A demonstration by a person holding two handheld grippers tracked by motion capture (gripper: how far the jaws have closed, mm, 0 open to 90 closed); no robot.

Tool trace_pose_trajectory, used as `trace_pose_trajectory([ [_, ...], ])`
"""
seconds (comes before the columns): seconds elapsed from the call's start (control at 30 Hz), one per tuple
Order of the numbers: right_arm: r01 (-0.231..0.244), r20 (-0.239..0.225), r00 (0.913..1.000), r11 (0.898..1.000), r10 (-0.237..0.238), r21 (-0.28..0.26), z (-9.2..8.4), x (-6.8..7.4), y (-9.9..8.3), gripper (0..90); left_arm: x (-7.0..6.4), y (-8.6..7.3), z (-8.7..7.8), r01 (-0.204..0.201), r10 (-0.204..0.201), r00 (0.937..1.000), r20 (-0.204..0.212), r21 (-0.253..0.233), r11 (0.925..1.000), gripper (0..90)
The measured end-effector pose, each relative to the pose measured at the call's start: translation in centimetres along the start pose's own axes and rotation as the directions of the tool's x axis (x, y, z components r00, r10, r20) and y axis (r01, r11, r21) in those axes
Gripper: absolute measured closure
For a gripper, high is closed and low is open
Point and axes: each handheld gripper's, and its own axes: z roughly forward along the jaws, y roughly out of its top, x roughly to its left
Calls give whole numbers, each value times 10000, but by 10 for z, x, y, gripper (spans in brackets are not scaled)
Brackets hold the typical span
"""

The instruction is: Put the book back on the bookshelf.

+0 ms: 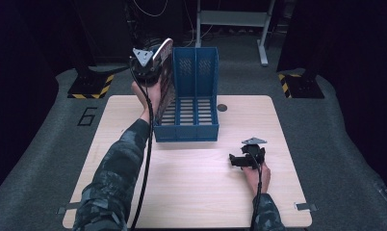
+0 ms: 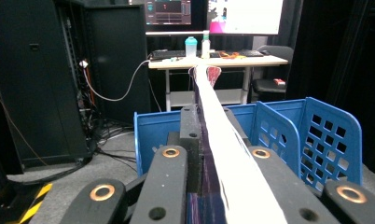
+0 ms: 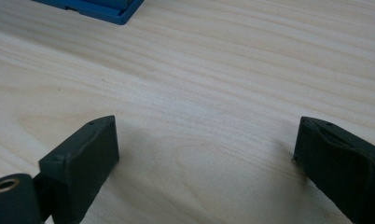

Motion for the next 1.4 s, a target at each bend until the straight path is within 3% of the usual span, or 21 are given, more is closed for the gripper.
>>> trace_pose_trajectory([
  [0.3,3,10,10000,10000,-3,0,0,0,0,62,5,-15,8,33,-33,10000,-35,131,9999,837],
  [0.43,14,-6,10000,10000,-14,0,0,0,0,62,6,-24,10,5,-3,10000,-41,499,9988,837],
  [0.8,-13,55,10000,10000,13,-18,0,0,0,64,15,-43,11,407,-419,9991,111,886,9952,836],
  [0.83,-15,56,10000,10000,15,-24,0,0,0,64,16,-45,10,517,-536,9984,157,1018,9935,836],
  [1.07,25,57,10000,10000,-25,-30,0,0,0,65,19,-48,-3,338,-379,9988,308,1227,9919,835],
  [1.37,21,72,10000,10000,-21,-27,0,0,0,66,28,-54,-17,739,-853,9937,728,1471,9864,825],
  [1.4,-15,70,10000,10000,15,-19,0,0,0,67,29,-54,-17,606,-728,9943,774,1505,9868,824],
])
